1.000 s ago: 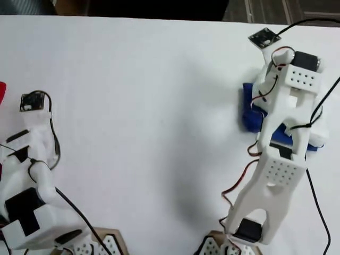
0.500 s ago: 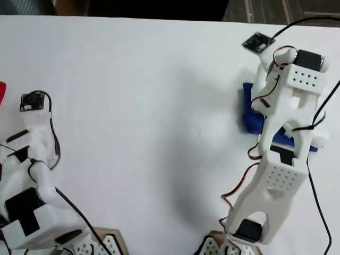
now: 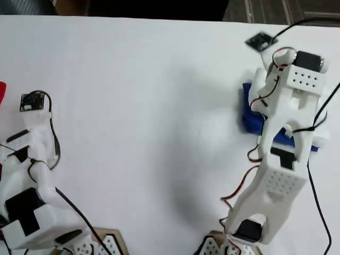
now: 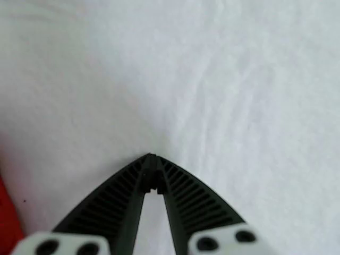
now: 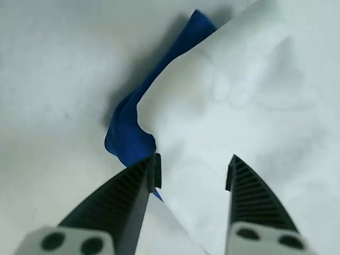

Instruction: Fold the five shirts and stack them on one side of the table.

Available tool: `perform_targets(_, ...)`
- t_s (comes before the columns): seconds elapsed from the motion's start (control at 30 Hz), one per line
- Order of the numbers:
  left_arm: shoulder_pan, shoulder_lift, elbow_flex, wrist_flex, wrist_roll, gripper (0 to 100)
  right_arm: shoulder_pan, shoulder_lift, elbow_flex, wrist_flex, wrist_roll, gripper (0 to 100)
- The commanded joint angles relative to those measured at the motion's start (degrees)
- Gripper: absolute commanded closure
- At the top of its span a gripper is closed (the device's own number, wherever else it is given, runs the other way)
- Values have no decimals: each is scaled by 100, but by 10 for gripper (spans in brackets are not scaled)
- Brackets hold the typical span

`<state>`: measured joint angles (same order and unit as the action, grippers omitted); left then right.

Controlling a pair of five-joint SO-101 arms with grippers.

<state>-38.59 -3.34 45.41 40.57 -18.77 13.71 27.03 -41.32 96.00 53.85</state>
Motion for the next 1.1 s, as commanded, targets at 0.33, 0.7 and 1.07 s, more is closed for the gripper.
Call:
perform_targets(0.33, 26, -26, -171, -79, 53, 974, -215, -629, 1407, -1464, -1635, 978)
perform_targets(0.7, 26, -26, -180, -79, 53, 973, -470, -321, 1758, -1121, -1644, 978)
perform_targets(1.07, -501, -308, -400, 369, 9, 973, -1024, -2738, 1248, 198, -1767, 974)
